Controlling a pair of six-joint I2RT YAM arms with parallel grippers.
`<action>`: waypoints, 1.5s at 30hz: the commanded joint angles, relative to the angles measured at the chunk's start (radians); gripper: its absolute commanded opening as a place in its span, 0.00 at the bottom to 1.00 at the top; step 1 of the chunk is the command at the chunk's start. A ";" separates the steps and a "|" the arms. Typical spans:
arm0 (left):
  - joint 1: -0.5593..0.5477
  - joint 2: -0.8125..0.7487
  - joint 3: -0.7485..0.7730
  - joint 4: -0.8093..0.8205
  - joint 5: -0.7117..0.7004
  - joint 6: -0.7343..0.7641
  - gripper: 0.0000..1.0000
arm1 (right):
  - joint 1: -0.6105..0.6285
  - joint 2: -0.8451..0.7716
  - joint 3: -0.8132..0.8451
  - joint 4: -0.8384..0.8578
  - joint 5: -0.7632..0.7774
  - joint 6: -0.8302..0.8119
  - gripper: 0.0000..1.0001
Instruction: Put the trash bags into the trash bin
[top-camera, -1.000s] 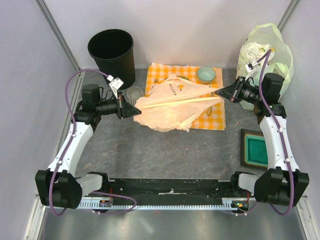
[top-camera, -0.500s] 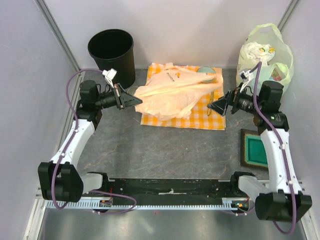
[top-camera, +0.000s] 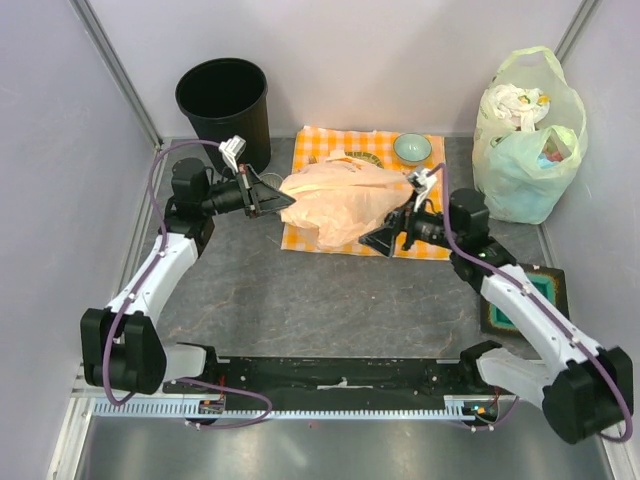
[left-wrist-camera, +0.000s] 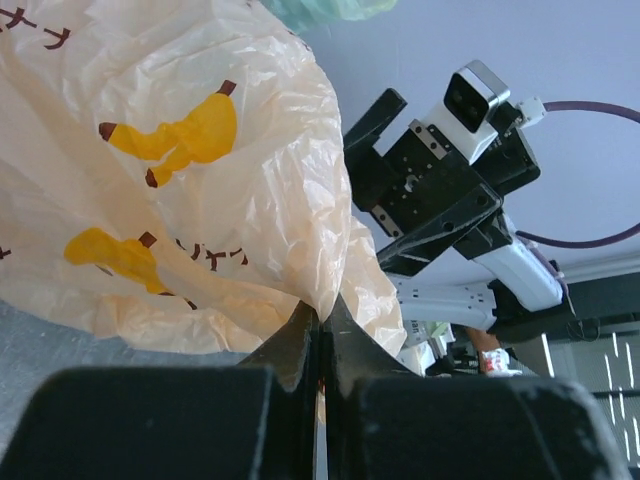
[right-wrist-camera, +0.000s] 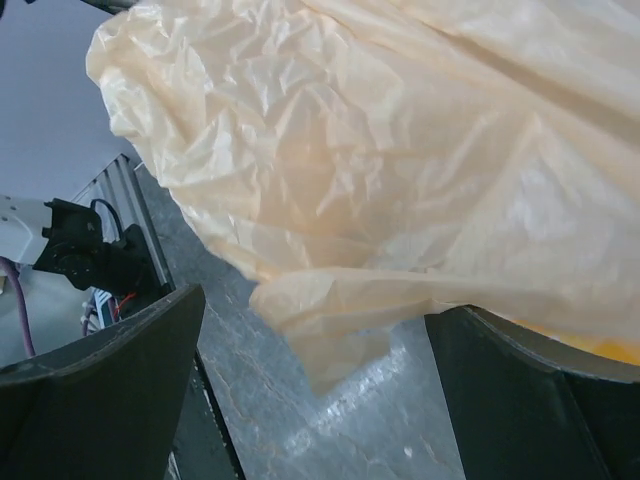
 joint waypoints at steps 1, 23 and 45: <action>-0.030 -0.006 0.007 0.097 0.050 -0.077 0.02 | 0.116 0.065 0.012 0.325 0.099 0.073 0.98; 0.084 -0.077 0.119 -0.079 0.009 0.023 0.02 | -0.175 0.085 0.443 -0.788 -0.051 -0.648 0.88; -0.139 -0.011 0.226 -0.128 -0.165 -0.080 0.02 | 0.476 0.366 0.602 -0.181 0.505 -0.530 0.83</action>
